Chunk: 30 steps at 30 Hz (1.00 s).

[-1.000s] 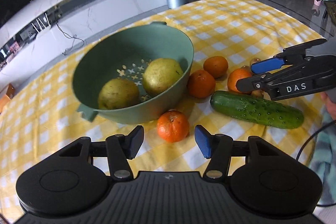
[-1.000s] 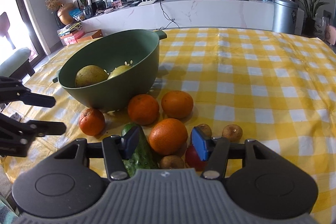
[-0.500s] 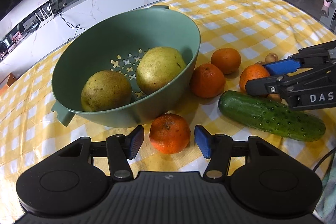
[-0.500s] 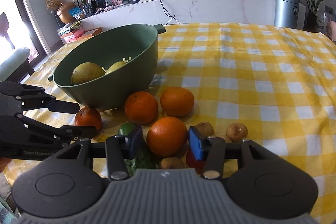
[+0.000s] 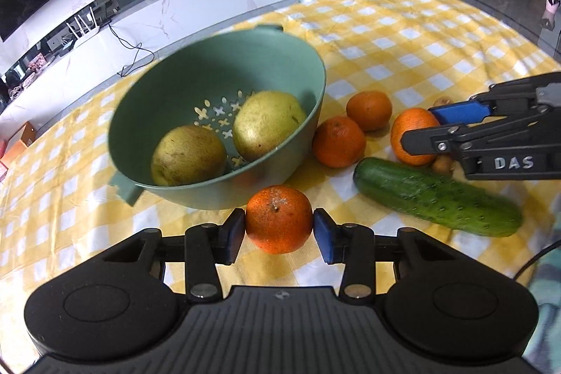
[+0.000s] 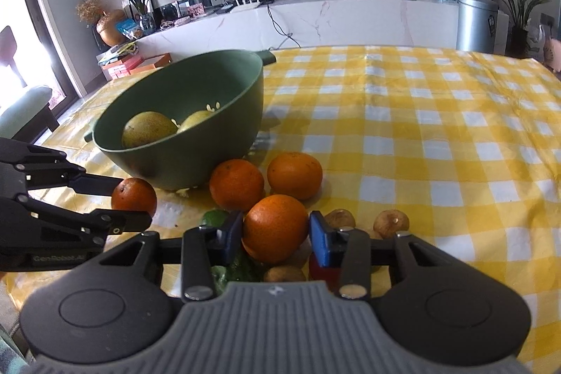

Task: Organize fruits
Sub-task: 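Grasp an orange with the left tool while the right tool grasps another orange, then carry both oranges into the colander beside the pears and open both tools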

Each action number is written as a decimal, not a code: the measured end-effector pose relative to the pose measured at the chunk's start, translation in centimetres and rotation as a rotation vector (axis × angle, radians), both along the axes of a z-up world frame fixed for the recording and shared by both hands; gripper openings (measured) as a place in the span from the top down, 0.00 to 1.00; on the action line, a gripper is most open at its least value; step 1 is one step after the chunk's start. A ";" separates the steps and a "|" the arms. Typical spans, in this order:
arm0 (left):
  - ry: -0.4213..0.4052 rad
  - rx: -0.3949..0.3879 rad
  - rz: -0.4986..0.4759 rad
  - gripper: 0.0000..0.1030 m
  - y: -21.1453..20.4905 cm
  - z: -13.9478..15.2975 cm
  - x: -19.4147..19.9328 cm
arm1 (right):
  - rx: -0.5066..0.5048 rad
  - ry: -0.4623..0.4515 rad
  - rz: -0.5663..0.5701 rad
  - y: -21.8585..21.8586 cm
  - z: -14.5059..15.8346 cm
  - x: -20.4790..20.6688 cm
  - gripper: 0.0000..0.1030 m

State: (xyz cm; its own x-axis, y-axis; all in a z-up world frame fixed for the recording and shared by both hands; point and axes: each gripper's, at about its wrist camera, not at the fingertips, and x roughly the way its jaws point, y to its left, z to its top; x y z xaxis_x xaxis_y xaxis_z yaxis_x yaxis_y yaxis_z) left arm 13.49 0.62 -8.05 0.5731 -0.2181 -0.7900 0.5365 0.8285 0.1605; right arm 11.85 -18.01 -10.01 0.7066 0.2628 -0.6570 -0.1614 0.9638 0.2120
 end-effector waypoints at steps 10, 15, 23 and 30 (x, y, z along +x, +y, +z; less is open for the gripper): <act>-0.032 -0.087 0.040 0.54 1.0 6.4 -0.8 | 0.043 -0.090 0.039 -0.4 4.3 -1.2 0.63; -0.034 -0.107 0.079 0.54 1.2 8.5 1.2 | 0.069 -0.099 0.104 0.1 6.4 0.4 0.63; 0.029 -0.114 0.166 0.54 2.5 8.9 6.5 | 0.033 -0.093 0.226 2.6 8.4 5.8 0.63; 0.128 -0.153 0.204 0.54 3.4 7.2 11.2 | -0.036 -0.023 0.311 5.2 7.4 11.3 0.63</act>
State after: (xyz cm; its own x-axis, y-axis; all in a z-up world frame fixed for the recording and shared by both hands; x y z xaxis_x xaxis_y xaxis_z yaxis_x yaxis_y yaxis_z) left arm 24.71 3.99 -0.86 0.5152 -0.2311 -0.8253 0.3642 0.9307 -0.0332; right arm 23.11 -12.82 -2.59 0.6105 0.4459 -0.6545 -0.4544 0.8741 0.1716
